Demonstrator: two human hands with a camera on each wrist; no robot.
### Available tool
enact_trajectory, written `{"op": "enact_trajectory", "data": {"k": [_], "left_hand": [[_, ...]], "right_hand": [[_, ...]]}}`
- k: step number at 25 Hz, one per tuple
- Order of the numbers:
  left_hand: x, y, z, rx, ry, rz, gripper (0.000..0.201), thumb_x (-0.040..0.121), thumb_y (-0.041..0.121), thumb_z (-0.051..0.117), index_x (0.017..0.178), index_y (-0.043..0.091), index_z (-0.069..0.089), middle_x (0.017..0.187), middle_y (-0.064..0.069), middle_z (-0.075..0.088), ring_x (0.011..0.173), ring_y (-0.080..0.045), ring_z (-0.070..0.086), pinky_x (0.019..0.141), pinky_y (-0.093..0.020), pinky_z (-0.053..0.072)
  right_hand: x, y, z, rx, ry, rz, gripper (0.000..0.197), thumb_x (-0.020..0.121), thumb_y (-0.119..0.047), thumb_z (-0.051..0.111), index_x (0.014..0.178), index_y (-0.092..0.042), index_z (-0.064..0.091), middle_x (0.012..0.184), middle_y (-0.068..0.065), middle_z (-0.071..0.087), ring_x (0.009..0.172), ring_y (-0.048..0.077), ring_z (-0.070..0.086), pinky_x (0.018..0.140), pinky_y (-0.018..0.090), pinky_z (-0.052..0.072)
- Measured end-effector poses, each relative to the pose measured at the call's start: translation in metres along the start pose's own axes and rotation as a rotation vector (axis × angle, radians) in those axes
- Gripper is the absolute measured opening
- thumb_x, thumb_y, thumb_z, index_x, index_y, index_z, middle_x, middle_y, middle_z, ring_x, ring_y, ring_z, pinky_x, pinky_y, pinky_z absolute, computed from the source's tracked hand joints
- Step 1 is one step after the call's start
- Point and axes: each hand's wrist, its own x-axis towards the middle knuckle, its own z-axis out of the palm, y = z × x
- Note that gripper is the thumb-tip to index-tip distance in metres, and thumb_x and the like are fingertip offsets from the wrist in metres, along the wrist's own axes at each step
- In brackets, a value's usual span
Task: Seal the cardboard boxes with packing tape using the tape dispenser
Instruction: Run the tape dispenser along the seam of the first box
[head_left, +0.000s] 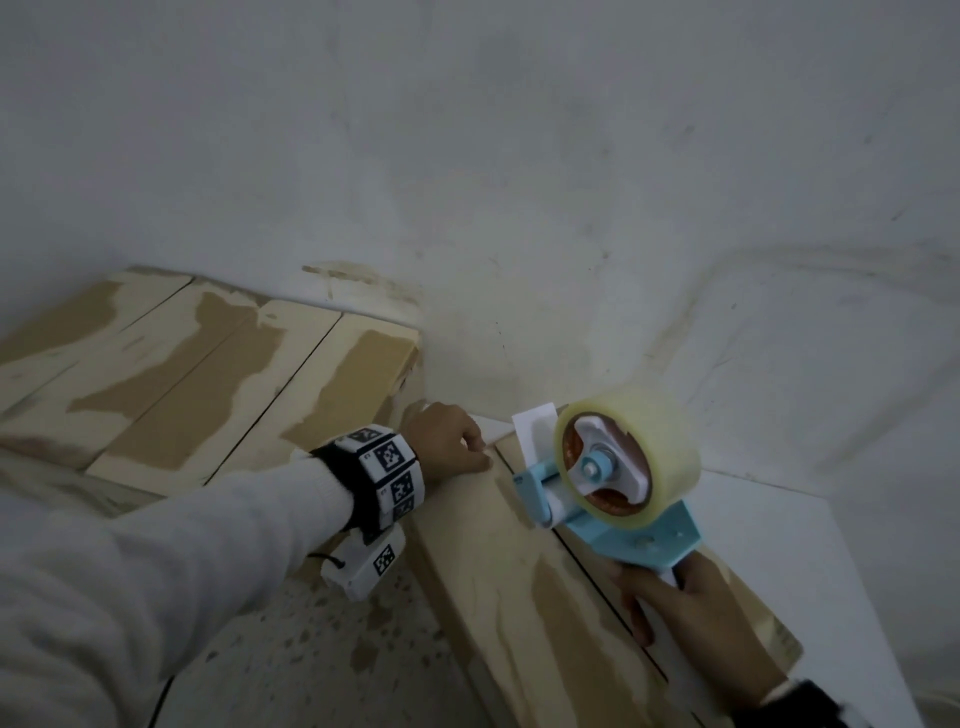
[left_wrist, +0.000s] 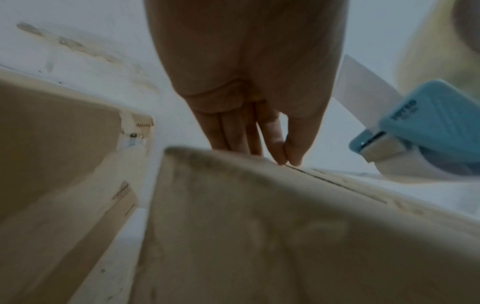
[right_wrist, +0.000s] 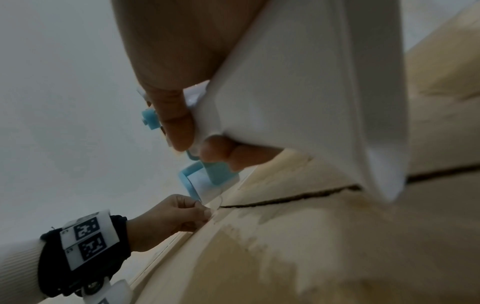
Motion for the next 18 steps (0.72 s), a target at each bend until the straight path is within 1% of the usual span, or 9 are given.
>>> {"op": "enact_trajectory", "data": {"k": [2, 4, 6, 8, 9, 11, 13, 15, 18], "left_hand": [[-0.008, 0.002, 0.002, -0.018, 0.030, 0.017, 0.015, 0.076, 0.027, 0.073, 0.081, 0.020, 0.061, 0.094, 0.002, 0.065, 0.079, -0.011, 0.057, 0.082, -0.028, 0.050], [-0.012, 0.001, 0.004, -0.043, 0.006, 0.026, 0.026, 0.080, 0.026, 0.069, 0.105, 0.020, 0.061, 0.105, 0.001, 0.064, 0.090, -0.016, 0.061, 0.086, -0.029, 0.049], [-0.012, 0.003, 0.005, 0.047, -0.072, 0.049, 0.036, 0.090, 0.026, 0.055, 0.125, 0.019, 0.059, 0.120, -0.002, 0.063, 0.107, -0.021, 0.060, 0.094, -0.030, 0.046], [-0.014, 0.007, 0.011, 0.143, -0.117, 0.055, 0.044, 0.095, 0.033, 0.036, 0.131, 0.016, 0.054, 0.126, -0.008, 0.059, 0.113, -0.028, 0.055, 0.096, -0.035, 0.044], [-0.018, 0.010, 0.018, 0.178, -0.126, 0.061, 0.053, 0.093, 0.041, 0.028, 0.134, 0.014, 0.049, 0.131, -0.010, 0.054, 0.118, -0.029, 0.052, 0.099, -0.039, 0.041], [-0.028, 0.017, 0.030, 0.168, -0.126, 0.079, 0.063, 0.090, 0.047, 0.022, 0.147, 0.019, 0.027, 0.152, -0.005, 0.028, 0.139, -0.024, 0.030, 0.112, -0.048, 0.026], [-0.034, 0.017, 0.039, 0.174, -0.141, 0.116, 0.064, 0.092, 0.049, 0.021, 0.151, 0.023, 0.014, 0.158, 0.002, 0.011, 0.144, -0.019, 0.016, 0.115, -0.049, 0.018], [-0.030, 0.012, 0.043, 0.177, -0.108, 0.134, 0.074, 0.085, 0.056, 0.014, 0.149, 0.021, 0.022, 0.157, -0.002, 0.019, 0.142, -0.023, 0.023, 0.111, -0.046, 0.028], [-0.030, 0.008, 0.050, 0.239, -0.069, 0.073, 0.053, 0.097, 0.039, 0.027, 0.147, 0.021, 0.027, 0.154, -0.003, 0.025, 0.140, -0.022, 0.027, 0.107, -0.045, 0.034]], "right_hand": [[-0.002, -0.002, 0.000, -0.018, -0.004, 0.002, 0.016, 0.078, 0.004, 0.066, 0.065, -0.003, 0.060, 0.050, 0.019, 0.048, 0.036, 0.022, 0.038, 0.041, 0.028, 0.033], [-0.004, -0.003, 0.001, -0.057, -0.015, -0.003, 0.014, 0.078, 0.003, 0.064, 0.067, 0.002, 0.057, 0.051, 0.019, 0.048, 0.037, 0.021, 0.039, 0.040, 0.028, 0.034], [-0.005, -0.004, 0.002, -0.066, -0.017, -0.009, 0.012, 0.078, 0.002, 0.065, 0.071, 0.006, 0.056, 0.052, 0.018, 0.048, 0.039, 0.021, 0.040, 0.040, 0.028, 0.034], [-0.006, -0.003, 0.003, -0.084, -0.021, -0.016, 0.013, 0.078, 0.000, 0.065, 0.070, 0.004, 0.056, 0.052, 0.016, 0.048, 0.042, 0.022, 0.041, 0.042, 0.029, 0.035], [-0.007, -0.004, 0.003, -0.105, -0.029, -0.022, 0.014, 0.079, -0.002, 0.065, 0.068, 0.001, 0.056, 0.052, 0.014, 0.049, 0.043, 0.021, 0.042, 0.043, 0.029, 0.036], [-0.010, -0.006, 0.003, -0.179, -0.059, -0.040, 0.017, 0.081, -0.010, 0.065, 0.067, -0.006, 0.057, 0.052, 0.010, 0.054, 0.045, 0.020, 0.048, 0.047, 0.031, 0.040], [-0.012, -0.009, 0.002, -0.345, -0.095, -0.079, 0.019, 0.084, -0.023, 0.064, 0.069, -0.013, 0.058, 0.055, 0.006, 0.061, 0.047, 0.012, 0.054, 0.054, 0.028, 0.045], [-0.012, -0.013, 0.001, -0.450, -0.121, -0.089, 0.018, 0.086, -0.029, 0.062, 0.074, -0.017, 0.057, 0.058, 0.002, 0.061, 0.045, 0.004, 0.053, 0.052, 0.019, 0.046], [-0.007, -0.018, 0.001, -0.469, -0.157, -0.073, 0.010, 0.088, -0.027, 0.060, 0.086, -0.017, 0.057, 0.059, 0.002, 0.059, 0.040, 0.003, 0.050, 0.044, 0.016, 0.043]]}}
